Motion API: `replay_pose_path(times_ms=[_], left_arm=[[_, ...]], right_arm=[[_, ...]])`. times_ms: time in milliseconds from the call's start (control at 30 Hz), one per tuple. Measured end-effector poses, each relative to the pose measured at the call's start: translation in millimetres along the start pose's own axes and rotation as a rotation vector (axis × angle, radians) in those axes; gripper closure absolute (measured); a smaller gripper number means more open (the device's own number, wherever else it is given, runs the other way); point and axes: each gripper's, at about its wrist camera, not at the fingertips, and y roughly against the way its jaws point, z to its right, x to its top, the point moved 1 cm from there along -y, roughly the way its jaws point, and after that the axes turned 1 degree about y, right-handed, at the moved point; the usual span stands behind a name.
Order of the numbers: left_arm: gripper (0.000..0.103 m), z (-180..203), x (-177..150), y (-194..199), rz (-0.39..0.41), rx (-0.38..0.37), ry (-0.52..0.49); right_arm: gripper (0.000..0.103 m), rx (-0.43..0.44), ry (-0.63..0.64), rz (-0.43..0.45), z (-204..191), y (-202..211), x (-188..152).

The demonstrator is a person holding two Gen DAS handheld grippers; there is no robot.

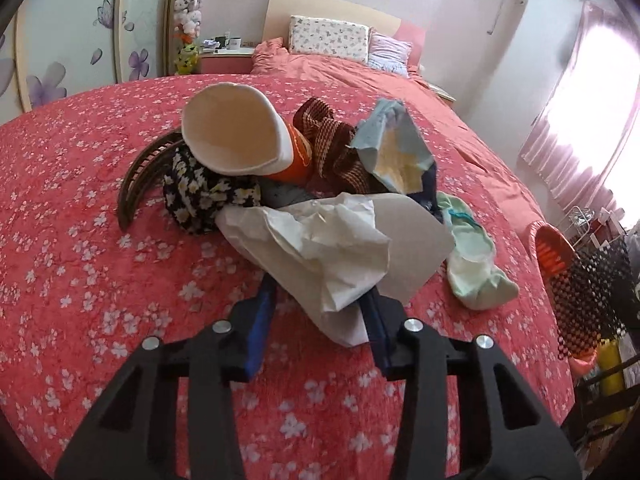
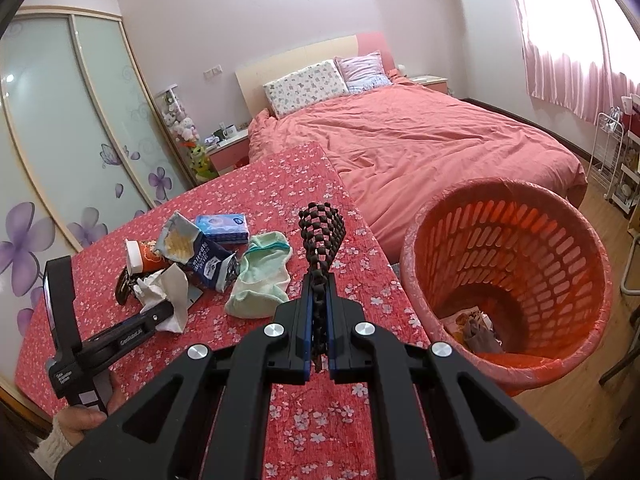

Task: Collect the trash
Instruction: 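Carry the tissue and black mesh in both grippers to the orange basket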

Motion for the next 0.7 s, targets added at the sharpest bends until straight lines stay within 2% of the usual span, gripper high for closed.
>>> replay_pose_path(times_ms=[333, 700], left_arm=[[0.061, 19, -4, 52, 0.063, -0.049, -0.055], [0.061, 78, 6, 93, 0.147, -0.070, -0.170]], right_arm=[[0.097, 0.005, -0.008, 0.058, 3, 23, 3], [0.097, -0.063, -0.008, 0.165, 15, 51, 8]])
